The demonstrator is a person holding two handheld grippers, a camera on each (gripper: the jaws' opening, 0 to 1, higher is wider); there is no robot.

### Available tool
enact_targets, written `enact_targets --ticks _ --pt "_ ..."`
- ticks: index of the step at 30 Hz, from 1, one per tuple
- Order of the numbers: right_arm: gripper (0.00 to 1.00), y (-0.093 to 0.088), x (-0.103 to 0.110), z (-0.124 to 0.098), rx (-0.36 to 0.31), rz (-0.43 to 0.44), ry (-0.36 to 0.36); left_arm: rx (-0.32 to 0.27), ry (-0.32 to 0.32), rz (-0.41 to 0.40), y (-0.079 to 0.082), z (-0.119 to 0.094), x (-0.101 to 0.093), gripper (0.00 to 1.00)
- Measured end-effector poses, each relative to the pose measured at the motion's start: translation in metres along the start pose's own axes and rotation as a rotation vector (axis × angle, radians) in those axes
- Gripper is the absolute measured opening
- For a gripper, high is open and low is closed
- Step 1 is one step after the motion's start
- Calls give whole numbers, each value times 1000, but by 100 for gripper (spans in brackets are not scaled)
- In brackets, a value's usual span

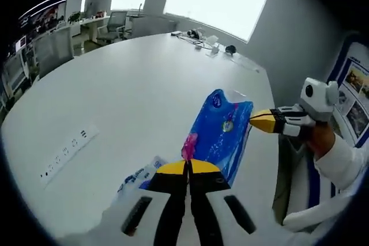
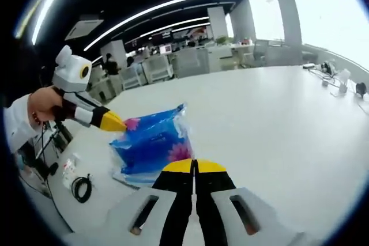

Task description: Arrange the tabletop items into an orderly group along one side of the table until the central work area is clear of visible clutter.

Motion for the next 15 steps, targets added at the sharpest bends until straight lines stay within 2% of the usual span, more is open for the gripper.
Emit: enact_targets --ticks 8,15 --pt "0 -7 -26 8 10 21 -38 49 -28 22 1 36 1 0" --pt "0 -23 -34 20 44 32 -52 89 -40 10 -9 59 11 0"
Point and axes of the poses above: the point that each gripper's makers call its tool centre point, and the gripper's own axes: z roughly forward along the fingers, x roughly to its left, y roughly out of its top, the point moved 5 cm from there along -z, roughly backward along the fingers, and after that the axes turned 9 degrees about z, right-handed, at the moved point
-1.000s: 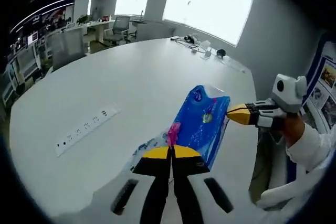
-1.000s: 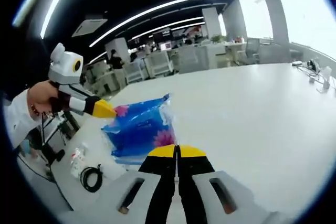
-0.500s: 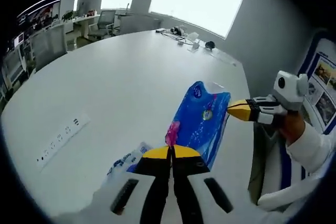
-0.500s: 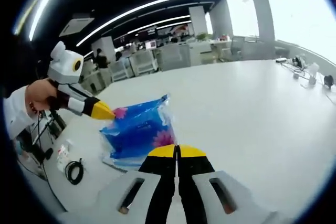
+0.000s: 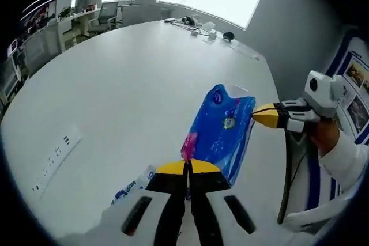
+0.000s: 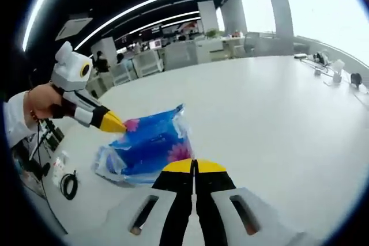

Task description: Arrange the tabletop items into an orderly group along one side of the table until the central work area is clear of visible clutter.

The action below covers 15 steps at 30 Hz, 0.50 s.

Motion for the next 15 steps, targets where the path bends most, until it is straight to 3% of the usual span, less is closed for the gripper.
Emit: enact_targets --ticks 15 --pt "0 -22 -23 40 73 42 -16 91 -8 -36 -18 45 24 0"
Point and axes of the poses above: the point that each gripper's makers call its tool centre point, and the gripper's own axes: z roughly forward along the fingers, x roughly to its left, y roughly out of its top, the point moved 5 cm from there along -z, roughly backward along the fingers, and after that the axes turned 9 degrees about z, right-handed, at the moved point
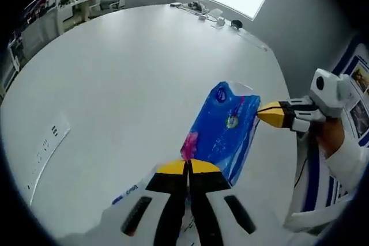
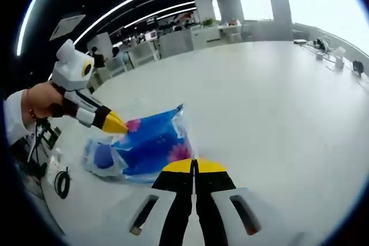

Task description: Arrange the tabletop items into an orderly group along one side of the table until the central work area is clear of visible clutter.

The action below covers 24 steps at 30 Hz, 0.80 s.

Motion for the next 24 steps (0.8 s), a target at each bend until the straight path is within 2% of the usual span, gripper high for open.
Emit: enact_targets --ticks 13,17,24 --pt "0 -10 -16 24 42 40 -4 44 7 -13 -5 18 10 0" --pt "0 -12 -17 27 46 68 9 48 16 -15 -5 20 14 0" --pt "0 -16 -16 32 61 62 8 66 21 -24 -7 26 18 0"
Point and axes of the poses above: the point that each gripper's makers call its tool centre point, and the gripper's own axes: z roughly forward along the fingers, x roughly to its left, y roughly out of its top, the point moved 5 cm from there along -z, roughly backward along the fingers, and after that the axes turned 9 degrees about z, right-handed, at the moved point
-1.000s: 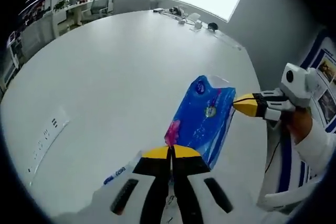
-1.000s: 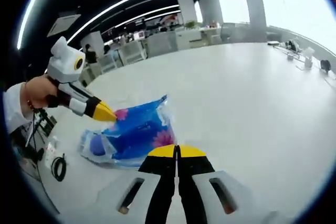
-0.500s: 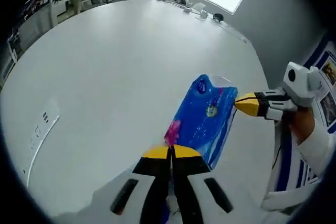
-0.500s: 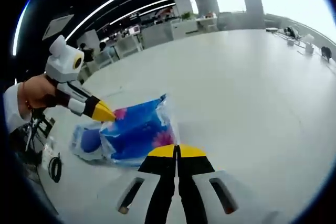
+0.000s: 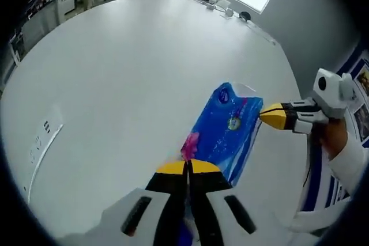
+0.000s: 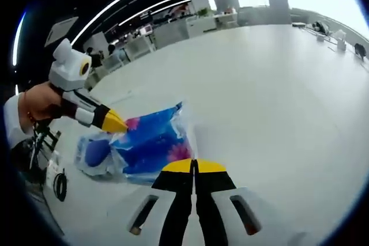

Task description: Arrange the tabletop items into an orderly group along one side of the table until the central work area is clear of visible clutter.

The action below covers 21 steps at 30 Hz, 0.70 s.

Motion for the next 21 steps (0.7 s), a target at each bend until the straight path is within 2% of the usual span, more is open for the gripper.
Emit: enact_targets --ticks 11,13,21 --pt "0 -7 -5 5 14 8 1 19 17 27 -6 8 2 0" --pt "0 -7 -5 4 10 9 3 18 27 63 -5 8 3 0" --pt "2 -8 -11 6 4 -11 -6 9 32 75 -6 6 5 0"
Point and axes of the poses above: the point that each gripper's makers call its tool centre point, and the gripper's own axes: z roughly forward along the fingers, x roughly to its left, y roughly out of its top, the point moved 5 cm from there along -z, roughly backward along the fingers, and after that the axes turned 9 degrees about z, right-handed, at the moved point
